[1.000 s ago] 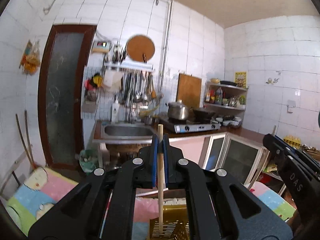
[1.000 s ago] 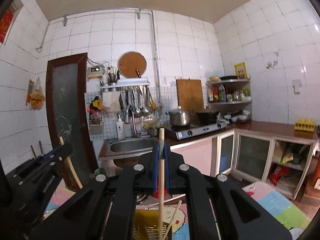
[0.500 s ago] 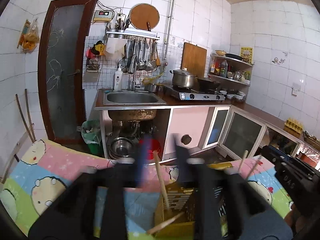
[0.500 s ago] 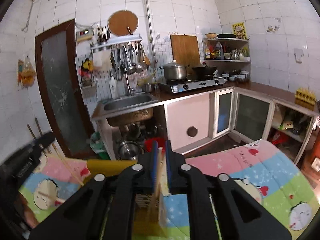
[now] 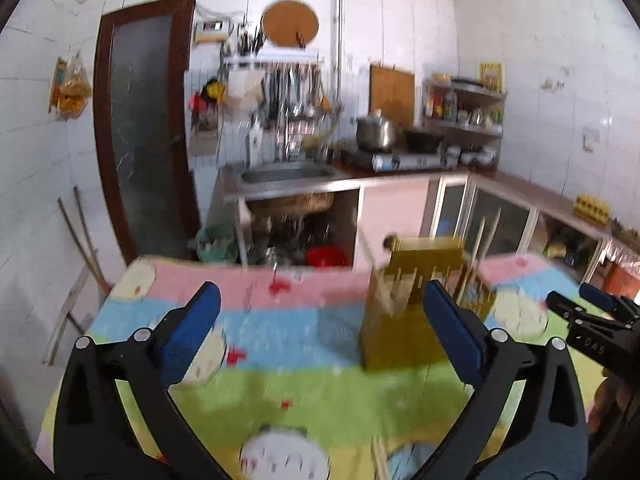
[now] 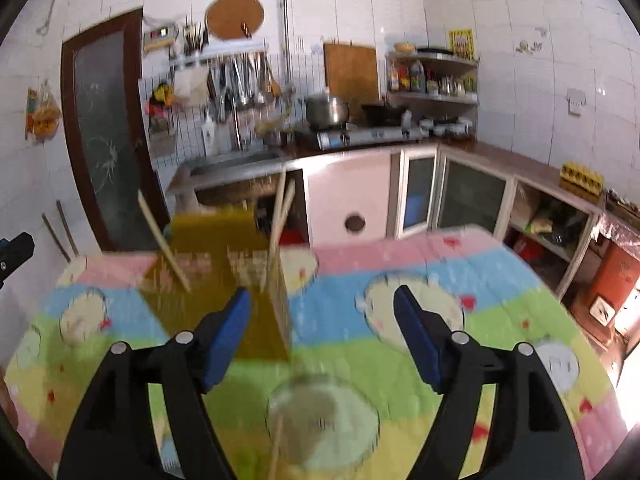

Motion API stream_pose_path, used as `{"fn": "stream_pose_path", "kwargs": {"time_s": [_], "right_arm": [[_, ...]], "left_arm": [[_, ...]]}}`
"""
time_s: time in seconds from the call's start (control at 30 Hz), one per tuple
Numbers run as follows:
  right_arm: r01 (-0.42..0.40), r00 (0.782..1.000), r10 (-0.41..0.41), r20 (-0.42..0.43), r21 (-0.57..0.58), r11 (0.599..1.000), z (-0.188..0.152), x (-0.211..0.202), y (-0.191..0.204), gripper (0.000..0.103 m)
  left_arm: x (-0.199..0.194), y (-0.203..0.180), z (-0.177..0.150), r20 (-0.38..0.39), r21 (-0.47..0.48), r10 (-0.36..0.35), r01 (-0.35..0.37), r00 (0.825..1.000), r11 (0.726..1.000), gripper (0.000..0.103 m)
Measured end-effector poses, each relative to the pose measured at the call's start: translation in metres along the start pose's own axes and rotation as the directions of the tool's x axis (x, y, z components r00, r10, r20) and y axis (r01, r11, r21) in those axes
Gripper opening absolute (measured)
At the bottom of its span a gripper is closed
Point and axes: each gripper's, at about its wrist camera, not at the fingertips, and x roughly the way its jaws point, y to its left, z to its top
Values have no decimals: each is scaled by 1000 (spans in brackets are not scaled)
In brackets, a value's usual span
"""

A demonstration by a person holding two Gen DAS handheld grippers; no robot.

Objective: Organize utensils
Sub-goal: 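Bring both open tools back down to the remaining chopsticks on the quilt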

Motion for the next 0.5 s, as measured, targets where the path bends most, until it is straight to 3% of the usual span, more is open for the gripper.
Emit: {"fn": "stream_pose_path", "kwargs": {"time_s": [0.1, 0.2, 0.33, 0.5], "right_arm": [[2, 999, -2, -50, 3, 1000, -29, -2, -1, 73], [18, 995, -19, -101, -10, 1000, -61, 2, 1, 73], [20, 985, -17, -170, 13, 1000, -99, 16, -1, 73], [26, 973, -21, -230, 16, 1000, -120, 36, -2, 73]], "left_arm": [[5, 3, -32, -83, -12, -1, 0, 997, 1000, 98], [15, 6, -66, -189, -37, -10, 3, 982, 999, 98], [28, 7, -100, -264, -32, -5, -4, 964, 999, 98], [45, 4, -127, -334, -45, -18, 3, 942, 999, 98]]}}
